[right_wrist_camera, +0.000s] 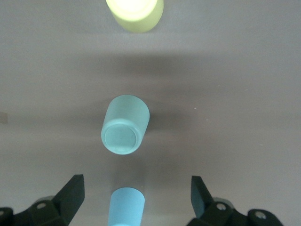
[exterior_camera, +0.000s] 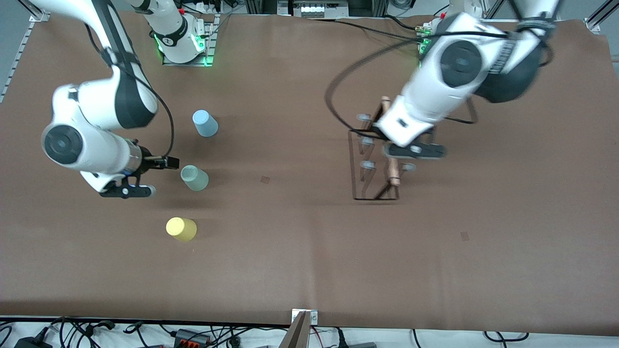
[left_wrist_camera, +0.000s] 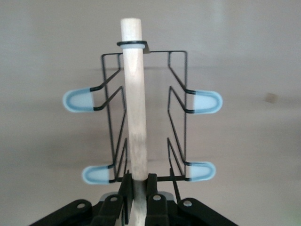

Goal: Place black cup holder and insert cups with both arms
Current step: 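Carry the rack with the left gripper while the right gripper nears the cup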

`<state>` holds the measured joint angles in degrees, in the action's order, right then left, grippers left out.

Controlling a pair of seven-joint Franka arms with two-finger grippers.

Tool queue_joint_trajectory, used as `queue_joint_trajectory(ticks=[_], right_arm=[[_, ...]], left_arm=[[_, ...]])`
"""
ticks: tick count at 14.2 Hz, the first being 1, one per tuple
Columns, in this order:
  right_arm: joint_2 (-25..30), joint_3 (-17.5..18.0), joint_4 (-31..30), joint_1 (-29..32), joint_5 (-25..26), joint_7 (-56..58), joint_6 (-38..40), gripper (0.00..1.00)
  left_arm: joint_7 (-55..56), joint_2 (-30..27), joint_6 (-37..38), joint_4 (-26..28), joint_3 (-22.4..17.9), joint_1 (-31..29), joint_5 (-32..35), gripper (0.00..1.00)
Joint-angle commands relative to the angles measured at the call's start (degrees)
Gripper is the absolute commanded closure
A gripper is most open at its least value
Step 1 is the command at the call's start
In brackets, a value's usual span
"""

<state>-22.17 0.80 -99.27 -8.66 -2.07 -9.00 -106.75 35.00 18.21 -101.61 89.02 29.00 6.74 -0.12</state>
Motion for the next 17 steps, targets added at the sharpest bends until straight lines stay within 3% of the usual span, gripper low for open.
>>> queue_joint_trajectory(ticks=[1, 3, 7, 12, 14, 16, 17], right_arm=[[-2.34, -0.18, -0.05, -0.3, -4.42, -0.75, -1.09, 0.0], [-3.83, -0.18, -0.22, -1.18, -4.52, -0.84, -2.76, 0.0], [-6.91, -0.18, -0.75, -1.09, -4.69, -0.93, -5.84, 0.0], [-8.49, -0.18, -2.15, -1.44, -4.69, -1.37, -5.84, 0.0], [-9.55, -0.18, -2.07, -1.44, -4.69, -1.37, -5.93, 0.0], [-10.25, -0.18, -1.98, -1.36, -4.69, -1.28, -7.07, 0.0], [-10.43, -0.18, -1.98, -1.36, -4.69, -1.28, -7.77, 0.0]], left_arm=[[4.63, 9.81, -0.33, -11.39, 0.01, 5.82, -0.06, 0.99], [5.08, 14.38, -4.98, -14.74, -0.08, 8.63, 0.03, 0.99], [5.25, 20.28, -15.7, -14.93, -0.52, 11.98, 0.38, 0.99], [5.61, 22.93, -18.36, -14.67, -1.05, 13.12, 0.64, 0.99], [5.61, 22.93, -18.36, -14.67, -1.49, 13.04, 0.64, 0.89], [5.69, 22.93, -18.27, -14.67, -2.19, 13.04, 0.56, 0.68], [6.3, 22.75, -18.19, -14.67, -2.19, 12.95, 0.38, 0.62]])
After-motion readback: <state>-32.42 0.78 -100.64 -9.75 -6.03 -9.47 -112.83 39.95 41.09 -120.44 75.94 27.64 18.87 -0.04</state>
